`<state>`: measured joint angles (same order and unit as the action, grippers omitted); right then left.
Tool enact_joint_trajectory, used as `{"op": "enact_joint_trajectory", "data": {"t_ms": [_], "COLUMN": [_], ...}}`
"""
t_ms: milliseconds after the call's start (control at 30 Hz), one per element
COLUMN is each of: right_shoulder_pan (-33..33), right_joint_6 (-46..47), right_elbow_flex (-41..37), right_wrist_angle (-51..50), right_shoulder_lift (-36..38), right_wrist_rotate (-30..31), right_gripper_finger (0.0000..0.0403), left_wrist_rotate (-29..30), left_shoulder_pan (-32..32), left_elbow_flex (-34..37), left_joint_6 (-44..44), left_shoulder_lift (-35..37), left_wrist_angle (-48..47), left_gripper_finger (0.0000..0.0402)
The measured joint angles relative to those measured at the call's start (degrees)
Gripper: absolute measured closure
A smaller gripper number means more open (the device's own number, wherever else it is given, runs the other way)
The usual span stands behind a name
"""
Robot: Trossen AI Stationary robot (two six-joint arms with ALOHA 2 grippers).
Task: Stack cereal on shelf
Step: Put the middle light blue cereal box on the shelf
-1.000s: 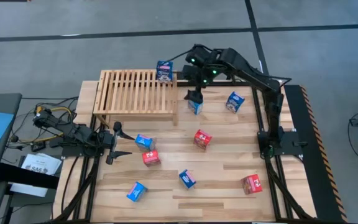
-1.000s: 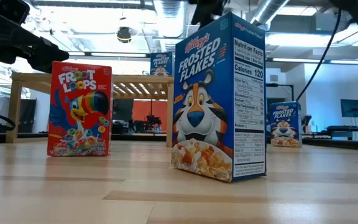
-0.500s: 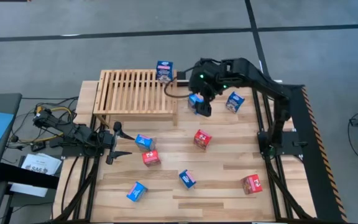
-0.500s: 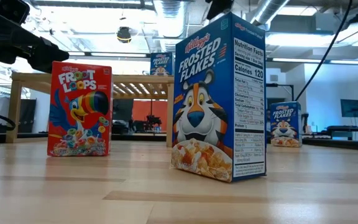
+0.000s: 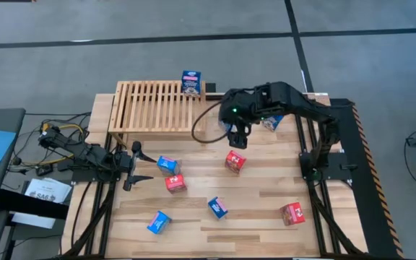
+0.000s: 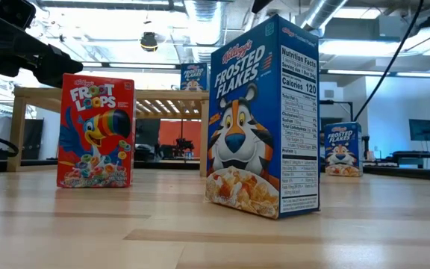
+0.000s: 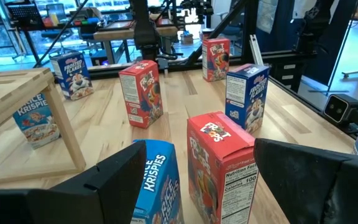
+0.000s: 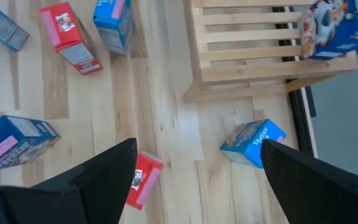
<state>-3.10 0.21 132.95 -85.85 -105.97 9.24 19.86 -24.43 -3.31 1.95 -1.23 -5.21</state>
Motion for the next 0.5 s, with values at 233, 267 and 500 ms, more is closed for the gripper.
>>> {"op": "enact_joint_trajectory", "data": {"t_ms": [233,267,500], "right_shoulder_pan": [0.6,0.4,0.4], "right_joint_6": [0.0,-0.1,1.3], "right_elbow_flex": [-24.2,-29.0,-59.7], "right_wrist_angle": [16.2,19.8,44.0], "right_shoulder_lift": [11.5,14.4,35.1], "right_wrist_rotate": [-0.1,-0.1,-0.3], "right_gripper_finger": [0.0039,0.0039,0.0039], "left_wrist_rotate": [0.0,0.0,0.0], "left_shoulder_pan": [0.0,0.0,0.0], "left_elbow_flex": [0.0,0.0,0.0], "left_joint_6": [0.0,0.0,0.0], "left_shoulder_lift": [0.0,0.0,0.0], "left_wrist_angle": [0.0,0.0,0.0], "left_gripper_finger": [0.0113,0.0113,0.0113]}}
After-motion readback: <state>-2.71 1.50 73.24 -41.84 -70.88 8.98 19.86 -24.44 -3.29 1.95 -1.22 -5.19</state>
